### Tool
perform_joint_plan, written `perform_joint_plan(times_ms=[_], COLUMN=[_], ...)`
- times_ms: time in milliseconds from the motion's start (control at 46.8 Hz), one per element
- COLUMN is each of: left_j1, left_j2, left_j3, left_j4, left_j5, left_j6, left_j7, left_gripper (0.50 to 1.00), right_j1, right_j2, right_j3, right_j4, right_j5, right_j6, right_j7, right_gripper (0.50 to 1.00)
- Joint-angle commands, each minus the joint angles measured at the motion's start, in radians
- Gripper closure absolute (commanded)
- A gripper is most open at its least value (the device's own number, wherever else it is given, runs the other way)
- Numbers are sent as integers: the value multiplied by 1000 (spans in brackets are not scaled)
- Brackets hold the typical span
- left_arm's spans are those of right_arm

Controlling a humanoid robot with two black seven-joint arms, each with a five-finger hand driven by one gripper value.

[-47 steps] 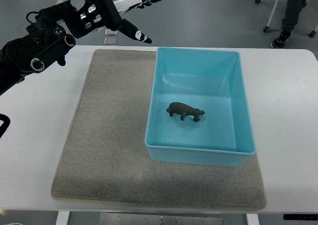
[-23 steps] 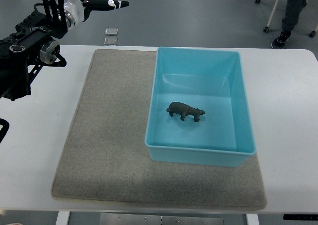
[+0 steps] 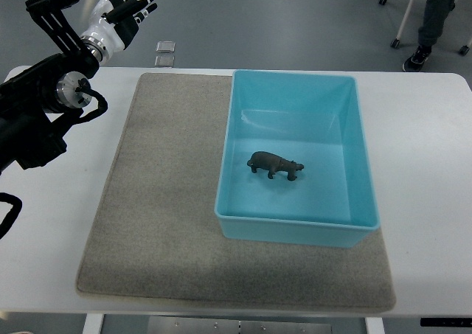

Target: Place brown hippo in blue box with left hand

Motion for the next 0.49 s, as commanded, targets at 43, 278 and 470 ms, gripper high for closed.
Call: perform_joint_plan(times_ms=[43,278,470], left_j1=[35,60,63], left_j2=[-22,-39,-59], left_j3=[-66,-89,-112], left_j4=[23,38,38], left_j5=[-5,-5,-7], left_j6=[-68,-187,-191], left_j7=[0,0,0], left_gripper=[504,504,504], right_j1=[0,0,0], right_j2=[0,0,0], right_j3=[0,2,0], right_j4=[1,1,1], right_j5=[0,0,0], right_j6=[0,0,0], right_j7=[0,0,0], right_gripper=[564,564,564])
